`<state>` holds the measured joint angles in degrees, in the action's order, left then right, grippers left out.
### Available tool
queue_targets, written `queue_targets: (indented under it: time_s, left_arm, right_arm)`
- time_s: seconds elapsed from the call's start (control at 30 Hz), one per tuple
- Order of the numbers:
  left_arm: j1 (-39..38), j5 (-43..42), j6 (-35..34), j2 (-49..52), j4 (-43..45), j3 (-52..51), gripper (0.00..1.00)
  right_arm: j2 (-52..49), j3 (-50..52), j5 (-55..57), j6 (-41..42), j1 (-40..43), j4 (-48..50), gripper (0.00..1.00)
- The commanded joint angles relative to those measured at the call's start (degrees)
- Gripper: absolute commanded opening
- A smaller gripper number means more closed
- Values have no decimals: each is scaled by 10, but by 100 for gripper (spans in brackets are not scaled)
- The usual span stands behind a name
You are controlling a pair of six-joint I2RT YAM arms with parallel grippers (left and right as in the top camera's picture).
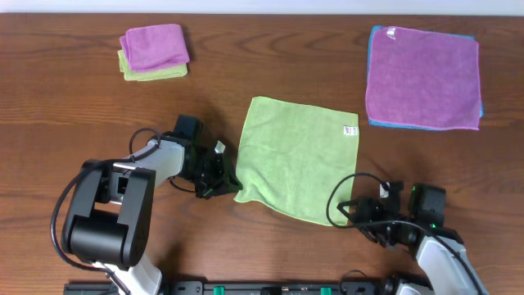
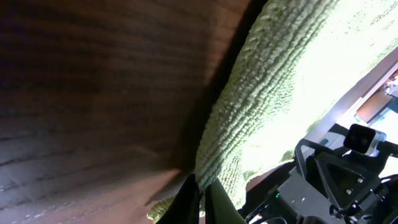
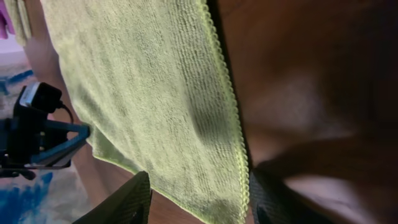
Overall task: Fold the cloth
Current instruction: 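Grasp the cloth's near-left corner with left, near-right with right gripper, then lift the near edge with both grippers and fold it toward the far edge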
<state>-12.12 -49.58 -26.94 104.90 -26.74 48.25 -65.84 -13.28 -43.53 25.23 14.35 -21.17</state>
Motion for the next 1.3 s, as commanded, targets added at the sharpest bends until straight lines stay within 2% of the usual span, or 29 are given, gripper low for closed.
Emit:
queue_targets:
  time_s: [0.0,0.03,0.2,0.23,0.37,0.4,0.53,0.77,0.9,1.07,1.27]
  left_arm:
    - [-3,-10,12,7,-3,-4,6]
    - [-3,-10,12,7,-3,-4,6]
    - [-3,-9,12,7,-3,-4,6]
    - [-3,-9,12,7,-3,-4,6]
    - [-3,-10,15,7,-3,-4,6]
    - [-2,-11,18,7,-3,-4,6]
    - [1,-18,40,7,-11,-4,6]
    - [3,-17,112,-7,-79,-4,6]
    - [3,-17,122,-24,-114,-4,6]
    - [3,-16,112,-75,-126,-4,6]
    - [3,26,45,-146,-99,-4,6]
  right_arm:
    - [-37,18,60,5,-4,8,50]
    - [-46,18,60,5,-10,17,47]
    - [-76,18,60,17,-38,54,46]
    - [-82,18,61,21,-47,64,43]
    - [-87,17,60,22,-60,78,4]
    - [-87,17,60,21,-60,77,1]
    - [-80,13,49,21,-60,77,1]
    - [-35,9,12,19,-60,64,1]
    - [-2,9,-4,19,-62,35,1]
    - [52,2,-4,26,-62,27,2]
    - [76,-24,33,26,-62,30,1]
